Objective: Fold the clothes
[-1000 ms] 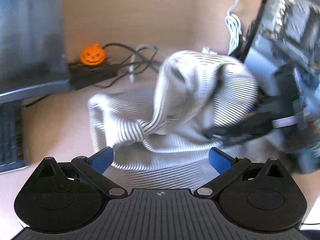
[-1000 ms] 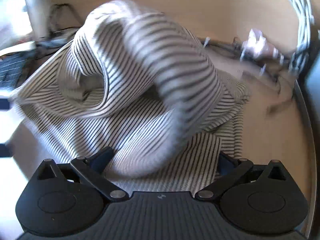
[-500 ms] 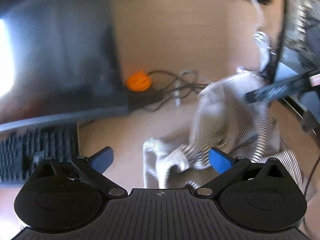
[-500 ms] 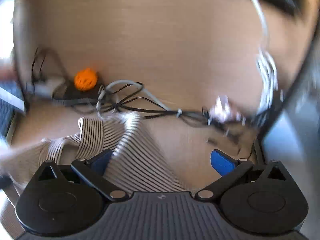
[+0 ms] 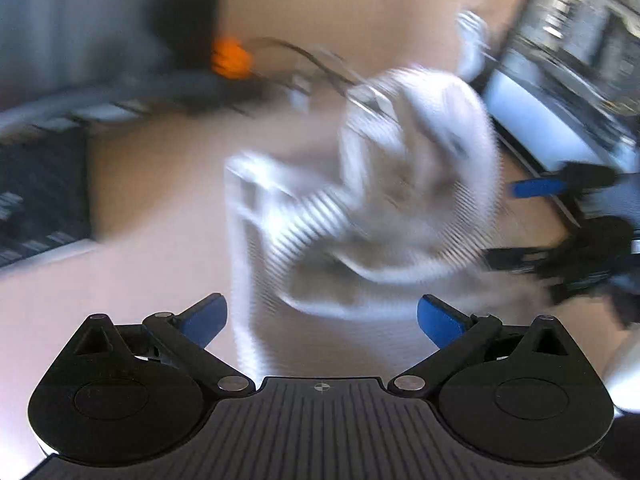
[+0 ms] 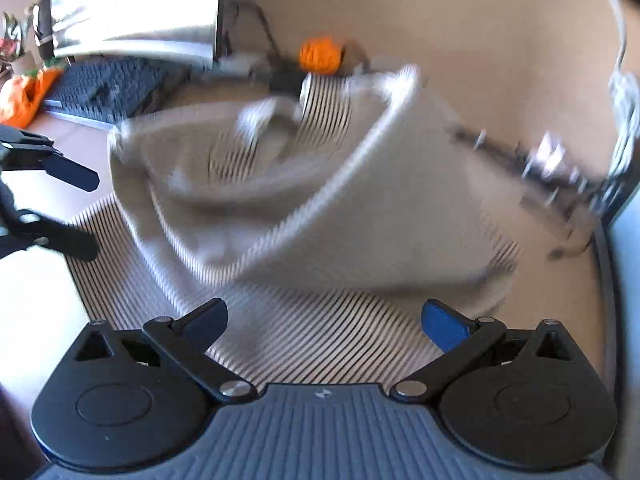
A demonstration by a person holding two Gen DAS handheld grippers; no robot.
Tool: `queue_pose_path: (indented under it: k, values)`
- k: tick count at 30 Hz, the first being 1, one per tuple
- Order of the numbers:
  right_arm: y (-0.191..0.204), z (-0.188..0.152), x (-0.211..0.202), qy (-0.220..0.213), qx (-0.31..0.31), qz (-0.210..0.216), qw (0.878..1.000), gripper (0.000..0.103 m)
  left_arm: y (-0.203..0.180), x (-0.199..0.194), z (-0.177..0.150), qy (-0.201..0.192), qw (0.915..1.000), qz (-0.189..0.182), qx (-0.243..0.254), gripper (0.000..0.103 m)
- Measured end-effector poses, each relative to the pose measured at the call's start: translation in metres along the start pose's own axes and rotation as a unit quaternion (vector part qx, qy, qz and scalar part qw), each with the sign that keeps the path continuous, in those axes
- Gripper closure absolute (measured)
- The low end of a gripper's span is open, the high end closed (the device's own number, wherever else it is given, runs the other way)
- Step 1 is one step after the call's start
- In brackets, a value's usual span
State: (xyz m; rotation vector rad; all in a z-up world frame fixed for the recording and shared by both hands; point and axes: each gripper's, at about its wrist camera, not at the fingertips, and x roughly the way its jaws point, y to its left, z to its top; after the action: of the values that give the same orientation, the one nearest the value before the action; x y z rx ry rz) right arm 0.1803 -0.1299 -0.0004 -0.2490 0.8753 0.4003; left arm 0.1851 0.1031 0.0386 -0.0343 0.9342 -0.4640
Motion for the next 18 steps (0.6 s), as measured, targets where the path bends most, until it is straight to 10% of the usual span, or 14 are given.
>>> queue_pose_path:
  k: [8, 11, 13, 15, 18]
  values:
    - [0.041, 0.015, 0.025, 0.044, -0.134, 0.033, 0.989, 0.0, 0.01, 0.027, 0.006, 0.017, 0.996, -0.069, -0.054, 0.0]
    - [0.015, 0.063, 0.038, -0.005, -0.136, -0.087, 0.987, 0.0, 0.019, 0.03, 0.005, 0.018, 0.994, -0.061, -0.089, 0.0]
    - [-0.024, 0.094, 0.013, -0.122, -0.028, -0.234, 0.964, 0.0, 0.023, 0.027, 0.007, 0.011, 0.993, -0.056, -0.104, 0.0]
    - [-0.052, 0.1, -0.021, -0.186, 0.053, -0.255, 0.947, 0.0, 0.021, 0.021, 0.011, 0.002, 0.9924, -0.068, -0.103, 0.0]
    - [-0.074, 0.09, -0.025, -0.151, 0.059, -0.221, 0.962, 0.0, 0.007, 0.024, 0.024, -0.009, 0.9952, -0.067, -0.071, 0.0]
